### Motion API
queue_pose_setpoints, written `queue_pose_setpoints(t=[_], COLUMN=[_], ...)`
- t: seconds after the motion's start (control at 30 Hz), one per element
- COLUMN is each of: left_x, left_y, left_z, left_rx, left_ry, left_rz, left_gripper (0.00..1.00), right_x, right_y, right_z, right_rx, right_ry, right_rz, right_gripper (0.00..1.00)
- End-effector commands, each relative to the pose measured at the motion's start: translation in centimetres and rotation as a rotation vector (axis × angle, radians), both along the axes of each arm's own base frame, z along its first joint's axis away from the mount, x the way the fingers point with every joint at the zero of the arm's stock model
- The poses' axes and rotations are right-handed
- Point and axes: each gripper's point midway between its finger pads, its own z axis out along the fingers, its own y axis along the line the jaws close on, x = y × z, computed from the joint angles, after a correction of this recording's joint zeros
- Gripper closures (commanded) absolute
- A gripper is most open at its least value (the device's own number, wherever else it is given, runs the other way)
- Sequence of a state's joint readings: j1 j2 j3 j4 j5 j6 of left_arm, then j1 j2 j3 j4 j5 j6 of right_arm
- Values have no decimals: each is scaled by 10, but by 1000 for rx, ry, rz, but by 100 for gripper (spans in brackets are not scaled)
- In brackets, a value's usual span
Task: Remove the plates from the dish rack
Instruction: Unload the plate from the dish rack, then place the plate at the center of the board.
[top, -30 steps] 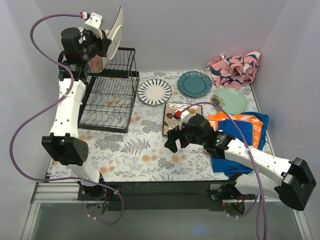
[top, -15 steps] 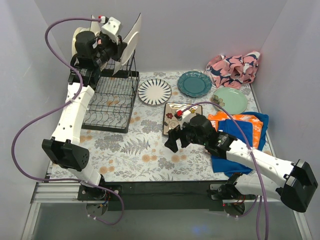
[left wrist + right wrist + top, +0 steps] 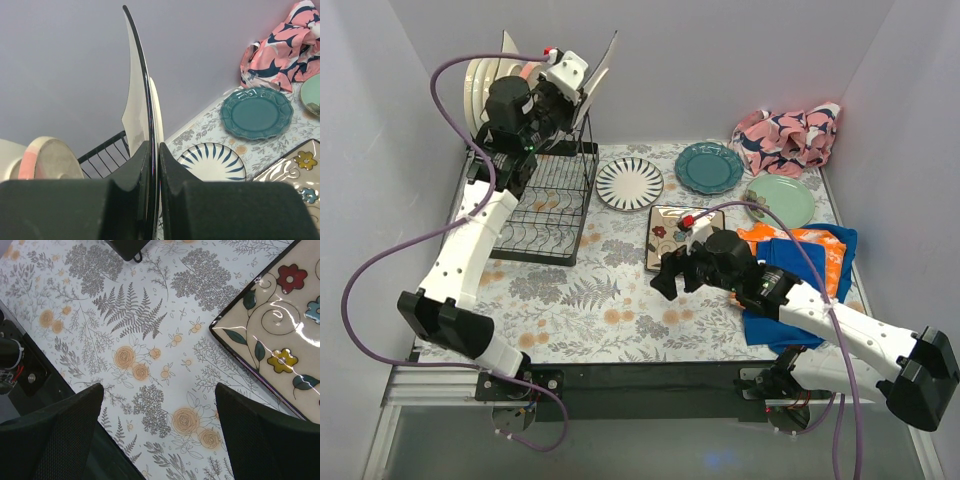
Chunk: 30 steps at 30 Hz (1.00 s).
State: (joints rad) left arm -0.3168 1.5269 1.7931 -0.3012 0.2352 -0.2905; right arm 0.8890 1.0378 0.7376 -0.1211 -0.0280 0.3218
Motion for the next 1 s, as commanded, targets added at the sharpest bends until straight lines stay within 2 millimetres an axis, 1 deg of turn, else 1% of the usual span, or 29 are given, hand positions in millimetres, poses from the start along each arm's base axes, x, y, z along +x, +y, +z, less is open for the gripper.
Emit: queue_pose_setpoints(t=[0.0,0.07,0.17,0.23,0.27,0.33,0.37,0.4,0.43,0.47,0.5,0.53,0.57,0.6,0.63,0.67,0.7,0.73,0.77,0.8,0.83,0.87,0.9,0.97], left_x=[-56,-61,-69,-71,-74,-74,-76,-76,-73,-79,-84,-81,-86,-91,-93,-92,-94,-95,-95,-99,-101,-102,-103,-106], left_y=[15,10,0,-3,-9,-13,-21,-20,-24,-29,-28,-32,-37,-37,-39,-46,-49,-52,-61,-62,-64,-71,-74,-79], left_z=[131,135,137,137,136,131,127,128,115,112,120,106,104,107,104,92,90,87,71,74,71,62,57,51], left_rx=[-38,-24,-15,-7,-7,12,19,32,46,43,17,52,51,42,52,63,65,70,101,90,97,115,125,125], left_ry=[-430,-453,-475,-485,-487,-484,-481,-493,-477,-472,-511,-507,-514,-535,-540,-522,-532,-536,-529,-560,-569,-566,-562,-568], left_rz=[38,35,17,24,12,19,10,38,37,24,31,30,17,16,13,15,16,18,22,34,39,42,42,36], left_gripper=[100,100,100,100,100,100,100,100,100,100,100,100,100,100,100,100,100,100,100,100,100,100,100,100], right_x=[18,18,23,26,32,35,43,47,53,63,67,73,81,85,90,95,98,99,101,103,106,107,110,114], right_y=[-1,-2,-7,-14,-19,-25,-31,-35,-40,-50,-54,-59,-68,-72,-73,-78,-79,-75,-77,-77,-76,-78,-78,-81], right_z=[46,61,75,83,87,99,103,113,117,122,127,138,145,152,167,174,181,187,197,201,202,207,206,207], right_rx=[141,186,225,257,277,333,348,384,401,425,464,495,521,539,578,597,614,639,658,671,674,686,684,706], right_ry=[-17,-10,-10,-11,-7,13,14,21,23,31,58,53,49,46,44,41,36,54,41,42,45,38,42,52], right_rz=[-117,-131,-178,-216,-251,-294,-330,-361,-389,-429,-455,-474,-508,-522,-534,-554,-560,-543,-546,-549,-553,-553,-558,-575], right_gripper=[3,4,4,4,4,4,4,5,6,7,7,7,7,7,8,8,9,9,9,9,10,10,10,10])
